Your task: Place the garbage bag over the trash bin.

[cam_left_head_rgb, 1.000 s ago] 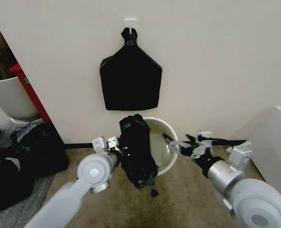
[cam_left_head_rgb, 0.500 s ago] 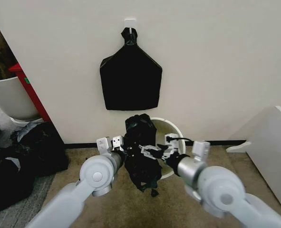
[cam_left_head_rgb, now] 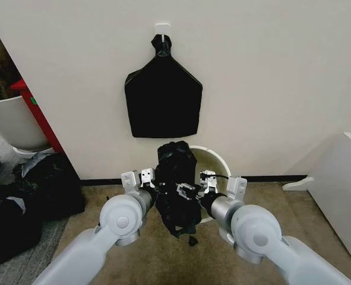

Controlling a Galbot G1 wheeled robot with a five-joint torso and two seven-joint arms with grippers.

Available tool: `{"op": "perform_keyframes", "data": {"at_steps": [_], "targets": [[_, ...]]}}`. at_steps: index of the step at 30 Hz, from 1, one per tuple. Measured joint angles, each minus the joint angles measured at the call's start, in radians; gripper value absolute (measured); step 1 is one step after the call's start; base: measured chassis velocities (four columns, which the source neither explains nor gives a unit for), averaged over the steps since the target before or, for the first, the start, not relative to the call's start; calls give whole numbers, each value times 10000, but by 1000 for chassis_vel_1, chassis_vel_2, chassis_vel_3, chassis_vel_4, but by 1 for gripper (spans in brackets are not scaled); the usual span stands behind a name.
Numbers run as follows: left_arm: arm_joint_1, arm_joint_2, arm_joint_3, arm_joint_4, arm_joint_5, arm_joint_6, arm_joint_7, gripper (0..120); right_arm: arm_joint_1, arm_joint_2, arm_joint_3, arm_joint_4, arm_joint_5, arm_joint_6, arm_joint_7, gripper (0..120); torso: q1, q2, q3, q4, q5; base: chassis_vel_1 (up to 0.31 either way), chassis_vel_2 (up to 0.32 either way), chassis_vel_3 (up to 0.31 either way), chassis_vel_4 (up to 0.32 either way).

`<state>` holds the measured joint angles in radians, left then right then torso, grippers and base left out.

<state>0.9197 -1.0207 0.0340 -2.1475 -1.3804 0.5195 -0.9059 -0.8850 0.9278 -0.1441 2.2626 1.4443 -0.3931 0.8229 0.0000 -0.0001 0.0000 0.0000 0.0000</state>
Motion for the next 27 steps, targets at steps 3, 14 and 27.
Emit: {"op": "perform_keyframes", "data": {"at_steps": [3, 14, 27], "targets": [[8, 3, 0, 0, 14, 44, -18, 0, 20, 0, -17, 0, -26, 5, 93, 32, 0, 0, 0, 0, 0, 0, 0, 0, 0], [28, -5, 15, -25, 52, 103, -82, 0, -58, 77, -177, 0, -289, 28, 219, 0, -1, 0, 0, 0, 0, 0, 0, 0, 0], [116, -11, 11, 207, 515, 146, -63, 0, -214, -85, -94, 720, -214, 33, 1022, 0, -1, 0, 0, 0, 0, 0, 0, 0, 0]]}}
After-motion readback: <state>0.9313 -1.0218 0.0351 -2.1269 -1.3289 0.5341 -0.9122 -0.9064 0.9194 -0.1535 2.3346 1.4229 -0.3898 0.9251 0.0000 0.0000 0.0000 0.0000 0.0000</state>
